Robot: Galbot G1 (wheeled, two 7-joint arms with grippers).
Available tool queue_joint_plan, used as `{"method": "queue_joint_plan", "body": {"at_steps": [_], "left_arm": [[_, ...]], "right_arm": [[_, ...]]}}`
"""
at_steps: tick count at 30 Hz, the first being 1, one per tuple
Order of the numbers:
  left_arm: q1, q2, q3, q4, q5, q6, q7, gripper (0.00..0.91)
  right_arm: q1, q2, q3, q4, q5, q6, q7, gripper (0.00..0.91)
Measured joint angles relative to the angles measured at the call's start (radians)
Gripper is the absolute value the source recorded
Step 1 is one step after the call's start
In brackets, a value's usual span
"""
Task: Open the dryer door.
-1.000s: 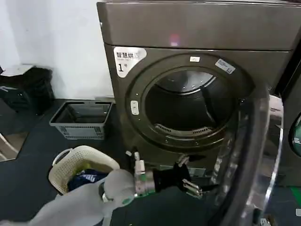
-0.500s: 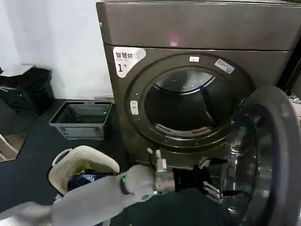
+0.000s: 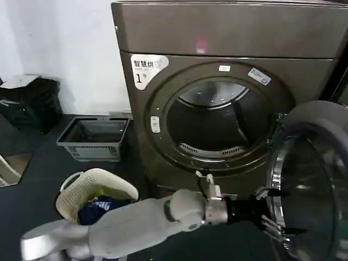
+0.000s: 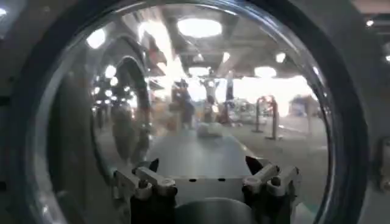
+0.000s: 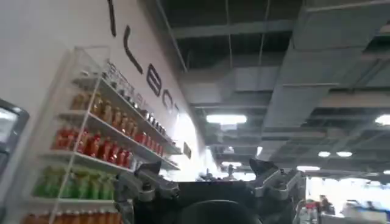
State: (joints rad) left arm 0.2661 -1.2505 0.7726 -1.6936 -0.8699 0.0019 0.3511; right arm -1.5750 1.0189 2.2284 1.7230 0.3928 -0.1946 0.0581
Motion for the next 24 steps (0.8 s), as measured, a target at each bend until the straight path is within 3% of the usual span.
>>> {"method": "queue_joint_plan", "body": {"at_steps": [12,24], "left_arm": [[-0.034,-0.157,0.036,0.122,0.016,-0.005,-0.014,0.907],[-0.055,-0.324,0.062,0.293,0.055,-0.04,-0.01,0.907]], "right_arm": [[0.022,-0.008,0.036,-0.041,-0.12,-0.038,0.014,0.907],[-0.002,-0.017,0.09,-0.033,-0.126,-0.044,0.012,0.907]]}}
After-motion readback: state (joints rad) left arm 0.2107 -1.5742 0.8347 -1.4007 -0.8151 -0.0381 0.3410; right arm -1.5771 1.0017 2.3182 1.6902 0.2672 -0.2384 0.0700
